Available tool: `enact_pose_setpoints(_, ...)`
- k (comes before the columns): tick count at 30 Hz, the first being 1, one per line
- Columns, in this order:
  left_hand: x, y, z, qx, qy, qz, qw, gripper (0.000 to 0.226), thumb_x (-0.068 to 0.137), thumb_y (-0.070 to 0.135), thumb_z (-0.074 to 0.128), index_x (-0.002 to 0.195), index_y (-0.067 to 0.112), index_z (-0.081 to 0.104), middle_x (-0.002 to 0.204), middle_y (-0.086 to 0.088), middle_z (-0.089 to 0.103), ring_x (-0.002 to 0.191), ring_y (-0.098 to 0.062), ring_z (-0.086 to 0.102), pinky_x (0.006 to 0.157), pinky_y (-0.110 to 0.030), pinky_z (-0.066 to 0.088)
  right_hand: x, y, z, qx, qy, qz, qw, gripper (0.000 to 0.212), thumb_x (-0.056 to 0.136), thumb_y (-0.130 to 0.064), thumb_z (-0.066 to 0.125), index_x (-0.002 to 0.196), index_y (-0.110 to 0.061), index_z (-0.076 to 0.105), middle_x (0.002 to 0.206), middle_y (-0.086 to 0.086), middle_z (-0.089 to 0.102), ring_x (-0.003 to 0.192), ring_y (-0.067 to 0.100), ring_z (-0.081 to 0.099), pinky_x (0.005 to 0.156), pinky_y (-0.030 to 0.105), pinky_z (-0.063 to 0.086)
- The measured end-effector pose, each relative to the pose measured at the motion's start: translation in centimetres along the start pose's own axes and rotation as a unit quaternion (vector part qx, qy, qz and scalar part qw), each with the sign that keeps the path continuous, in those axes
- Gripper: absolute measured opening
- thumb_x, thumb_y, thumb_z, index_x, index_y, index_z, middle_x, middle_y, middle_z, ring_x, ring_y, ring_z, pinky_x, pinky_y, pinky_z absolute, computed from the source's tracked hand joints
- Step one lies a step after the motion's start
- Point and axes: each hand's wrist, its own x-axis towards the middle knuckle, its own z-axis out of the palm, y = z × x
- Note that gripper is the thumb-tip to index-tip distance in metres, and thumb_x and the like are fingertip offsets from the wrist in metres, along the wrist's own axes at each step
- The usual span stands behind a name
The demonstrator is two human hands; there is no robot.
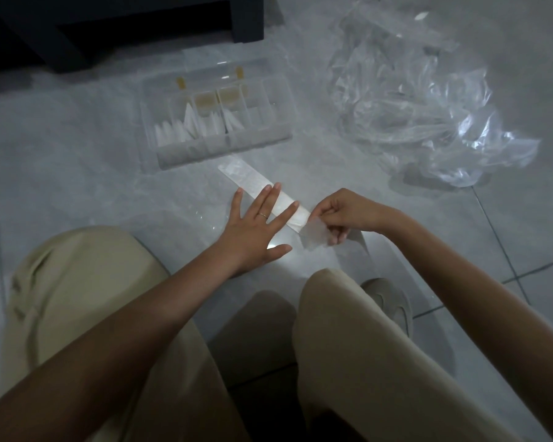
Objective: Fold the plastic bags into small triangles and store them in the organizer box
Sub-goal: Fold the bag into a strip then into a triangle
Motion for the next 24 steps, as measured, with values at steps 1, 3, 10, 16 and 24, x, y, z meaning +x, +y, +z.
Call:
enact_pose_setpoints(1,0.0,0.0,0.0,-0.012,0.001,0.0,1.0,0.076,0.096,0.058,0.033,0.152,0.034,-0.013,0.156,-0.007,-0.032,0.143,-0.018,-0.029,0.113,-0.056,-0.016,0.0,0.1,0.1,0.004,0.008,0.001,1.0,0.018,0.094,-0.005,0.054,0.091,-0.01,0.072,0.073,0.009,0.073,0.052,0.011,0.065,0.052,0.019,0.053)
enact_pose_setpoints(3,0.1,-0.1,0.0,-0.059,0.01,-0.003,0.998,0.074,0.094,0.057,0.041,0.154,0.03,0.006,0.158,-0.003,-0.027,0.144,-0.015,-0.026,0.113,-0.055,-0.016,0.1,-0.1,0.6,0.0,0.03,-0.001,1.0,0.015,0.093,-0.015,0.062,0.084,-0.009,0.072,0.067,0.004,0.072,0.047,0.01,0.062,0.048,0.017,0.048)
enact_pose_setpoints(10,1.3,0.6,-0.4,-0.309,0.16,-0.105,0.932,0.026,0.086,0.044,0.065,0.083,0.02,0.057,0.15,0.008,0.035,0.137,-0.011,0.029,0.113,-0.044,-0.005,0.7,-1.2,1.5,-0.121,0.093,0.003,0.988,0.037,0.092,-0.033,0.063,0.073,-0.004,0.074,0.051,-0.007,0.066,0.04,0.002,0.051,0.049,0.008,0.039)
enact_pose_setpoints(16,1.8,1.0,0.1,-0.288,0.245,-0.123,0.918,0.027,0.087,0.026,0.066,0.069,0.023,0.046,0.134,0.005,0.053,0.122,-0.015,0.047,0.109,-0.043,0.008,0.0,-1.6,2.0,-0.089,0.117,-0.004,0.989,0.046,0.097,-0.032,0.055,0.057,-0.011,0.065,0.042,-0.008,0.059,0.037,0.003,0.046,0.05,0.009,0.037)
enact_pose_setpoints(24,2.3,1.7,0.4,-0.263,0.295,-0.134,0.909,0.024,0.084,0.024,0.065,0.071,0.024,0.044,0.128,0.003,0.055,0.119,-0.018,0.05,0.108,-0.046,0.012,-3.5,2.0,4.7,-0.233,0.376,-0.19,0.877,0.037,0.089,-0.014,0.041,0.11,-0.016,0.071,0.113,-0.003,0.069,0.095,0.007,0.063,0.08,0.014,0.042)
